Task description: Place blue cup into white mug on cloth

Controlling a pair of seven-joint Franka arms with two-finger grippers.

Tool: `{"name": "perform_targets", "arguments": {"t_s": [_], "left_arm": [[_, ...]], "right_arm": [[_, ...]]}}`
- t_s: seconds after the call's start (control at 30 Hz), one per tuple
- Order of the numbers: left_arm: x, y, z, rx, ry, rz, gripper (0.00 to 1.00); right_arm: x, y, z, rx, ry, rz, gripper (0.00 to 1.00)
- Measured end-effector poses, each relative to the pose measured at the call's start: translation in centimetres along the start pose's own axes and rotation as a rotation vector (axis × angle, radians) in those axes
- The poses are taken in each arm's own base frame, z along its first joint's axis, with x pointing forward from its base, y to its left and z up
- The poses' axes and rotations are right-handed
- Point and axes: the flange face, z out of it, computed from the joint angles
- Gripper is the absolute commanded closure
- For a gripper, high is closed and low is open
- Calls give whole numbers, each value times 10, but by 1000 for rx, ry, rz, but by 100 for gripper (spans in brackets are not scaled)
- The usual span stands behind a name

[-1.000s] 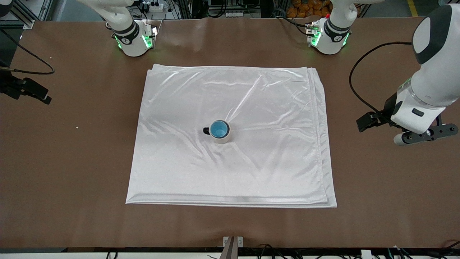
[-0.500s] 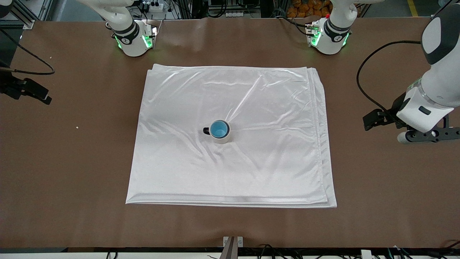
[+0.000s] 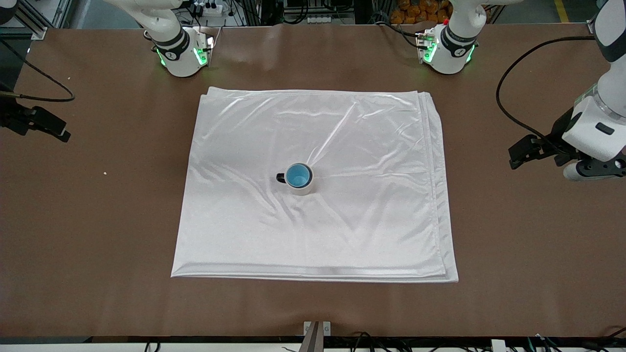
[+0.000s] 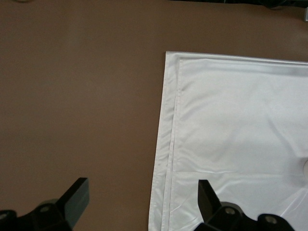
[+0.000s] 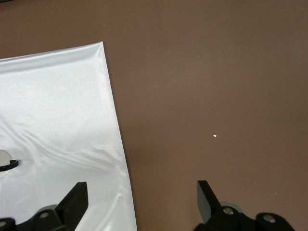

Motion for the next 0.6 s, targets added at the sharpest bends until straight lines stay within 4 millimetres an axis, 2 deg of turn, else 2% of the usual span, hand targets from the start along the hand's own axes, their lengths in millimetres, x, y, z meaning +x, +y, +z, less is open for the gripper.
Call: {"name": "perform_targets", "arguments": {"t_s": [0.6], "left_arm": [[0,-9,-2,1,1,107,0]], "right_arm": [[0,0,0,0,-2,0,0]]}}
